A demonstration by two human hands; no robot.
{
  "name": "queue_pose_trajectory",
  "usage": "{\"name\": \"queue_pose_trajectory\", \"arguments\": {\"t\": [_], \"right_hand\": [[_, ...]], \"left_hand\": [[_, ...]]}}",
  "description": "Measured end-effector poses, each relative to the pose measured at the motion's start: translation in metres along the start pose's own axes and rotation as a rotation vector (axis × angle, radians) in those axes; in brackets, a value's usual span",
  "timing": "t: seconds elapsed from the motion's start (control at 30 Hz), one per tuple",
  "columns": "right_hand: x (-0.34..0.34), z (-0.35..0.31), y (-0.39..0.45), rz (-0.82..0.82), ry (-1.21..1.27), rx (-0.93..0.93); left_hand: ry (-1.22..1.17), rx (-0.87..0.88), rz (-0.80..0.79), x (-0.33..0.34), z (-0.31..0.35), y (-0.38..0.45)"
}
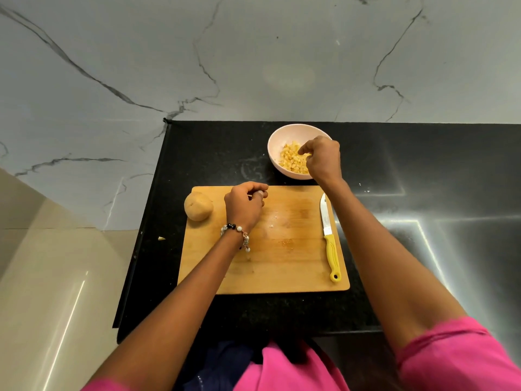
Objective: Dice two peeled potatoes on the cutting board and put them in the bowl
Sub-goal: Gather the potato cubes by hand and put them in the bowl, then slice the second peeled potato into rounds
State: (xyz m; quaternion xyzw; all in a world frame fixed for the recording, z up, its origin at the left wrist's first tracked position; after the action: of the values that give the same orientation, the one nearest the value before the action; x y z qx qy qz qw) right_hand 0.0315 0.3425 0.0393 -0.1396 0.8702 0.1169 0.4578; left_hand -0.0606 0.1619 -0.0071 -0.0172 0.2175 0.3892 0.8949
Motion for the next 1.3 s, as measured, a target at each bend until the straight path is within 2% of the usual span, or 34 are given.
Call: {"name": "queue_pose_trajectory", "arguments": {"t": [0.17, 0.37, 0.47, 0.6, 0.8, 1.1, 1.2, 1.3], "right_hand": [[-0.004, 0.009, -0.009, 0.038, 0.155, 0.122], [-0.023, 0.02, -0.052, 0.063, 0.295, 0.155], [-0.019, 0.052, -0.082, 0.122, 0.327, 0.307], [-0.003, 0.09, -0.125, 0.05, 0.181, 0.552], [0.005, 0.099, -0.169, 0.09, -0.028, 0.582], [0.001, 0.096, -0.178, 0.207, 0.002, 0.496], [-0.005, 0.092, -0.175, 0.201, 0.132, 0.477], [-0.002, 0.081, -0.17, 0.095, 0.541, 0.503]], "left_hand": [[-0.014, 0.013, -0.007, -0.004, 0.002, -0.001], [-0.028, 0.061, 0.001, -0.016, 0.001, -0.009], [-0.042, 0.077, 0.004, -0.02, -0.003, -0.016], [-0.055, 0.067, -0.011, -0.02, -0.008, -0.027], [-0.048, 0.08, -0.027, -0.014, -0.006, -0.041], [-0.04, 0.058, 0.011, -0.016, -0.01, -0.046], [-0.035, 0.053, 0.033, -0.018, -0.011, -0.049], [0.087, 0.147, 0.142, -0.031, -0.009, -0.049]]}}
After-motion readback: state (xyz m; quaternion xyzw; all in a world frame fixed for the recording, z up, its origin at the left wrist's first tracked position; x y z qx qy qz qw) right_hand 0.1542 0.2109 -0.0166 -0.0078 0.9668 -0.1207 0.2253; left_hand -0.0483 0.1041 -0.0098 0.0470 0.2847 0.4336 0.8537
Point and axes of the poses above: each hand's wrist, its own y-axis towards the middle knuckle, its own x-axis out of the palm, z = x × y, the point moved 6 cm from there along y, towards the middle knuckle, and after that the axes turned 12 degrees about x, right-handed, at the moved point
